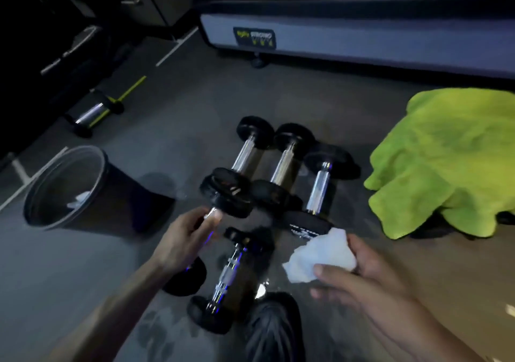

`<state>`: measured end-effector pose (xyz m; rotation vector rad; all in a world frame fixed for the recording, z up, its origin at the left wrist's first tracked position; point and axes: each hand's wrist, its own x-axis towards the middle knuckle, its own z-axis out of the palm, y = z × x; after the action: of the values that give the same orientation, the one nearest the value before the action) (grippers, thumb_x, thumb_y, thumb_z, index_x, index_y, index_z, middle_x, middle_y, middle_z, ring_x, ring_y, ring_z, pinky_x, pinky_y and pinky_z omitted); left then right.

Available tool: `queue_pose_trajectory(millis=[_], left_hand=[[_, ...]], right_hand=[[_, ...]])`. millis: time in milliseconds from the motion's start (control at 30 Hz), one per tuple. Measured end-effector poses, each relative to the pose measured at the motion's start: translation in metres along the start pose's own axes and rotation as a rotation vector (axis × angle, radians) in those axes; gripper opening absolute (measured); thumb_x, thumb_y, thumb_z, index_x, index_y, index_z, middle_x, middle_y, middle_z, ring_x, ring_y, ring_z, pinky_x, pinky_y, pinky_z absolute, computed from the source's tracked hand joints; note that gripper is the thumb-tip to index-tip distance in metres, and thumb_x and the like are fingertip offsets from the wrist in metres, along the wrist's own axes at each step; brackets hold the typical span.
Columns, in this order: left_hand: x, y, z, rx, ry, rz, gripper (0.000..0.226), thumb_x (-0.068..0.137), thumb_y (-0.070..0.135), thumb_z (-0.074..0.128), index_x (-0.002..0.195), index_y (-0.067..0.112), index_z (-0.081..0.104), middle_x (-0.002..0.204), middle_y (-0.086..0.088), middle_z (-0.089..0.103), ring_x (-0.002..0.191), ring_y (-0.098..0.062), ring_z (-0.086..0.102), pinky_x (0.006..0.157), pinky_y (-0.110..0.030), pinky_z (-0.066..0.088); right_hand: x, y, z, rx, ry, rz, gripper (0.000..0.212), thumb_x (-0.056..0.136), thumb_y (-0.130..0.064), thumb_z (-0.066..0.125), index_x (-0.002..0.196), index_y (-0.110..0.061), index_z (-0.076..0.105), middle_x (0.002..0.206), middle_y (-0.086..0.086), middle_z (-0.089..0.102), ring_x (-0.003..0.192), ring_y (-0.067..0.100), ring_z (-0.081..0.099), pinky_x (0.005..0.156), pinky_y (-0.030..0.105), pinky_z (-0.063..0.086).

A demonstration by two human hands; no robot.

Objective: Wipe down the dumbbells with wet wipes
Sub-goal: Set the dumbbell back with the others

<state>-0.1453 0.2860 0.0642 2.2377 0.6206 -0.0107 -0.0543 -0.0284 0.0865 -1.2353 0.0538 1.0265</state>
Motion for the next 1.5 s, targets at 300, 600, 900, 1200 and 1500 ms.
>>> queue_pose_trajectory(millis=[300, 600, 900, 1200, 1500], left_hand=[[0.002, -0.148, -0.006, 0.178, 0.089, -0.419, 0.064, 0.093, 0.071, 0.044, 0.071, 0.012, 0.052, 0.051, 0.009, 0.050, 0.049, -0.009, 0.045, 0.055, -0.034, 0.037], [0.037, -0.161, 0.007, 0.165, -0.008, -0.464, 0.055, 0.104, 0.056, 0.052, 0.067, 0.015, 0.055, 0.049, 0.008, 0.058, 0.042, -0.003, 0.050, 0.047, -0.019, 0.040], [0.013, -0.070, -0.011, 0.093, 0.226, -0.169, 0.017, 0.099, 0.042, 0.063, 0.110, 0.033, 0.072, 0.110, 0.013, 0.071, 0.102, -0.006, 0.068, 0.095, -0.029, 0.054], [-0.005, -0.007, 0.010, -0.580, -0.075, -0.218, 0.022, 0.097, 0.020, 0.072, 0.088, 0.002, 0.063, 0.079, -0.016, 0.055, 0.065, -0.016, 0.047, 0.057, -0.018, 0.040], [-0.024, 0.003, 0.014, -0.779, 0.146, -0.336, 0.045, 0.103, 0.034, 0.057, 0.103, -0.009, 0.070, 0.081, -0.009, 0.070, 0.075, -0.018, 0.063, 0.076, -0.032, 0.054]], right_hand=[[0.054, 0.030, 0.039, -0.262, -0.075, 0.089, 0.056, 0.052, -0.015, 0.081, 0.101, -0.038, 0.066, 0.094, 0.010, 0.076, 0.082, 0.024, 0.072, 0.079, 0.053, 0.063], [0.099, 0.025, 0.078, -0.281, -0.142, 0.096, 0.025, 0.081, -0.027, 0.083, 0.101, -0.031, 0.069, 0.097, 0.004, 0.078, 0.081, 0.019, 0.073, 0.074, 0.041, 0.062], [0.119, 0.006, 0.087, 0.041, -0.215, 0.214, 0.042, 0.092, -0.034, 0.054, 0.123, -0.007, 0.064, 0.106, 0.018, 0.071, 0.078, 0.024, 0.066, 0.069, 0.047, 0.054], [0.125, 0.011, 0.101, -0.262, -0.073, -0.116, 0.014, 0.097, -0.003, 0.064, 0.097, -0.017, 0.060, 0.085, 0.001, 0.077, 0.072, 0.018, 0.070, 0.063, 0.037, 0.063], [0.131, 0.015, 0.129, -0.866, 0.070, -0.636, 0.014, 0.078, -0.017, 0.080, 0.079, -0.023, 0.067, 0.079, -0.007, 0.058, 0.067, 0.011, 0.059, 0.066, 0.034, 0.053]])
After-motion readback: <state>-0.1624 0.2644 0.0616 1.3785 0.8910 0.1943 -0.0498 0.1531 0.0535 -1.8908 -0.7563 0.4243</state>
